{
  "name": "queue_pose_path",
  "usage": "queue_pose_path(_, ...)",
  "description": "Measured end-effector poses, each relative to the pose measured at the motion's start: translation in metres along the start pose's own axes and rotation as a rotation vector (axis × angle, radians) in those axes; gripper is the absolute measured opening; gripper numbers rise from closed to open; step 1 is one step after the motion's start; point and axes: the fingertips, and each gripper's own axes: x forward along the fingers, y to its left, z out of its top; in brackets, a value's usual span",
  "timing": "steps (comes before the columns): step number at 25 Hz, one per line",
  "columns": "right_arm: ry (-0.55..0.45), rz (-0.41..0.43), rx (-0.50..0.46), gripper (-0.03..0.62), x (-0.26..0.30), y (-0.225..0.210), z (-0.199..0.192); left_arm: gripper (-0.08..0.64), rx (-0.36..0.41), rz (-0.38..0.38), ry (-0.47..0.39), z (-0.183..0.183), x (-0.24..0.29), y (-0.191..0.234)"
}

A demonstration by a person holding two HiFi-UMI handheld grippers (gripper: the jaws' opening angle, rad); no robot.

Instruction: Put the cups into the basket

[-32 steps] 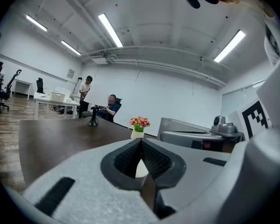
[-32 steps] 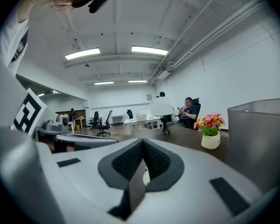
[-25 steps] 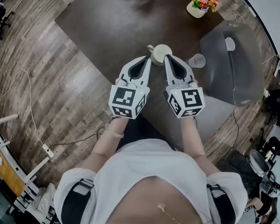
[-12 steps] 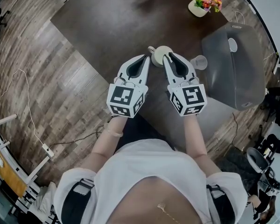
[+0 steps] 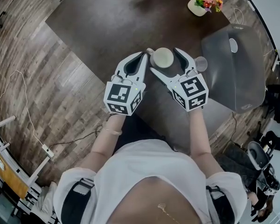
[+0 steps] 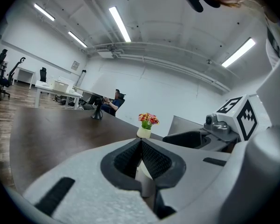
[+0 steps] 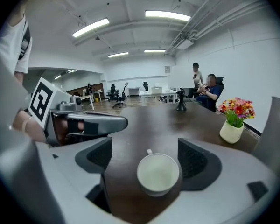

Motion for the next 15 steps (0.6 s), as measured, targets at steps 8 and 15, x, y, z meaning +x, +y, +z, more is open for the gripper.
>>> queue_pose_path(8, 0.130, 0.047, -0.088, 0.410, 0.006, -0.008, -0.013, 0.011, -0.019, 0.002, 0.020, -0.007, 0.011, 0.010)
queue_pose_path(15, 0.245, 0.092, -0.144, 0.410, 0.020, -0.005, -0.033, 0.011, 0.001, -0.011, 0.060, -0.019, 0.021, 0.020)
